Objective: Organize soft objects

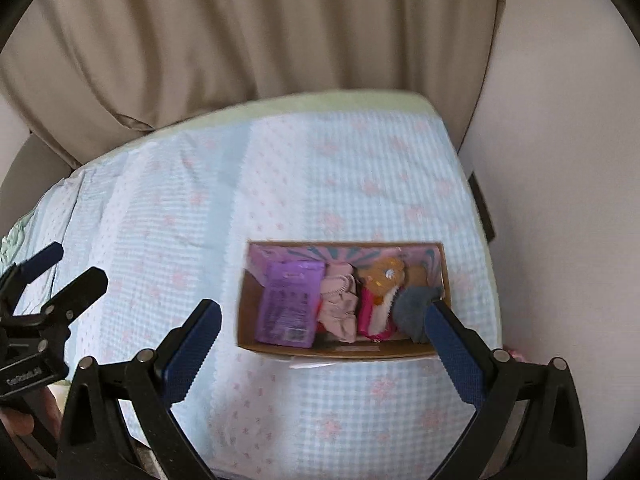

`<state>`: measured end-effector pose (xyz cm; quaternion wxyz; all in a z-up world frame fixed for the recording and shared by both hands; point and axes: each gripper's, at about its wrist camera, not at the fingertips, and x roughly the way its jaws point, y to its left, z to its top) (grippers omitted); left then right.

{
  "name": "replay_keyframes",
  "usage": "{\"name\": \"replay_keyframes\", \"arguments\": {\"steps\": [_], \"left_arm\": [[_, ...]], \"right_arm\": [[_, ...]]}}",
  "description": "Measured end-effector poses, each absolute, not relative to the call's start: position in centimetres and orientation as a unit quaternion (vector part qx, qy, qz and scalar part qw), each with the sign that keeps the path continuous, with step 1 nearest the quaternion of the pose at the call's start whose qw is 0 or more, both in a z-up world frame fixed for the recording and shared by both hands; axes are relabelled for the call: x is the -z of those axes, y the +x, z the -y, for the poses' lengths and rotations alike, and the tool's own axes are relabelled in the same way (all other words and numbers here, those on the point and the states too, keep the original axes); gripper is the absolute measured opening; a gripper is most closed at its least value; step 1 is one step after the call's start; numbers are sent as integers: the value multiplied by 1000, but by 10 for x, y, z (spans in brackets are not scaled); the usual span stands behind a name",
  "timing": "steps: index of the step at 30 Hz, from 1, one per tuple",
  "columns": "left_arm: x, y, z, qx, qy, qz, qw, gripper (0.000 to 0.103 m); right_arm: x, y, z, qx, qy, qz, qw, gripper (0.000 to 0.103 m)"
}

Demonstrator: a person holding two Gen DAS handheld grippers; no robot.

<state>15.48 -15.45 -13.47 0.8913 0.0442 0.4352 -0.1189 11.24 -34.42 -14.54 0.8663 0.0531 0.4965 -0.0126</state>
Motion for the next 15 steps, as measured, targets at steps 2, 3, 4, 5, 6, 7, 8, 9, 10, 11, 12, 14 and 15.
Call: {"name": "replay_keyframes", "arguments": {"steps": [2, 3, 4, 5, 6, 7, 8, 9, 10, 11, 12, 14, 15], "left_arm": [[118, 144, 140, 121, 41, -421, 898, 103], [108, 136, 130, 118, 39, -411, 903, 103], [100, 130, 123, 114, 37, -403, 907, 103], [91, 123, 113, 109, 33, -393, 913, 103], [83, 114, 105, 106, 27, -382, 918, 103], [76, 107, 96, 101, 21, -372, 922, 103], [71, 102, 89, 97, 17, -365, 926, 103], [64, 92, 78, 95, 9, -350, 932, 103], [59, 84, 71, 94, 3, -339, 936, 103], [55, 77, 65, 93, -1, -330, 939, 103], [51, 69, 59, 92, -4, -320, 943, 103], [44, 53, 50, 87, -5, -299, 950, 103], [42, 44, 47, 85, -2, -287, 954, 103]], "right_arm": [[123, 99, 327, 11, 52, -471, 881, 101], [111, 92, 319, 13, 48, -458, 888, 101], [102, 87, 312, 15, 43, -447, 893, 101], [94, 80, 305, 19, 38, -435, 899, 101], [84, 72, 296, 25, 31, -421, 906, 101], [77, 66, 290, 29, 24, -410, 911, 101], [70, 58, 281, 32, 12, -397, 917, 101], [65, 51, 273, 33, 1, -384, 923, 101], [61, 42, 265, 36, -8, -373, 927, 101], [58, 36, 259, 38, -11, -363, 931, 101], [55, 29, 256, 40, -11, -355, 934, 101], [51, 16, 249, 40, -2, -342, 939, 101], [49, 12, 247, 39, 2, -337, 941, 101]]}}
